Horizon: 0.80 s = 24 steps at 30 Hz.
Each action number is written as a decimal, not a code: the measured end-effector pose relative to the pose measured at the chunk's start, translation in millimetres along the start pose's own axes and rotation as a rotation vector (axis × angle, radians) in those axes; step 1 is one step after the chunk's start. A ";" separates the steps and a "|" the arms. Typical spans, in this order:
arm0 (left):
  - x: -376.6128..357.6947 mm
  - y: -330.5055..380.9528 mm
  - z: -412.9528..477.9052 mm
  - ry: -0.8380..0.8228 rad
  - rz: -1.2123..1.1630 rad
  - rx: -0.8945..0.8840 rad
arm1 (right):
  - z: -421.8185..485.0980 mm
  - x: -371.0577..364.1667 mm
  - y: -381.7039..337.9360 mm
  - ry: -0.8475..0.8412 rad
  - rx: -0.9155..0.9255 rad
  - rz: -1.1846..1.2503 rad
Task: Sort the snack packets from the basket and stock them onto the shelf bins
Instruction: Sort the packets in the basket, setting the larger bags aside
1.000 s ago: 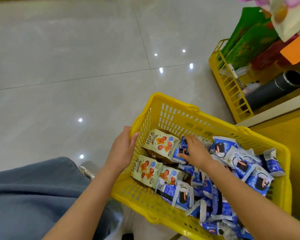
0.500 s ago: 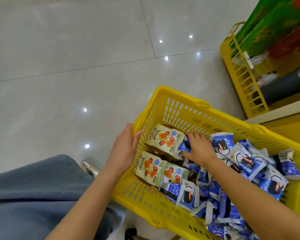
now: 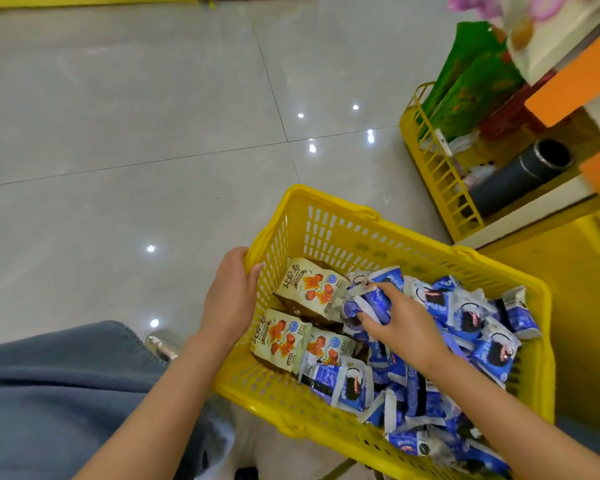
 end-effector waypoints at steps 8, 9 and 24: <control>-11.7 77.4 -5.2 0.024 0.226 -0.249 | -64.9 93.3 77.6 0.330 -0.124 0.017; -24.8 87.5 -8.4 -0.031 0.189 -0.272 | -68.4 83.2 80.6 0.224 -0.107 -0.068; -217.7 143.1 -33.0 -0.689 -0.539 0.314 | -25.5 56.0 139.8 0.036 -0.400 0.284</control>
Point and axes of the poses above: each hand's wrist, its own z-axis towards the middle knuckle, its own x-axis out of the back of the hand, y = z × x, the point moved 9 cm from there along z, towards the middle knuckle, and after that the axes turned 15 degrees about -x, right-handed, at the moved point
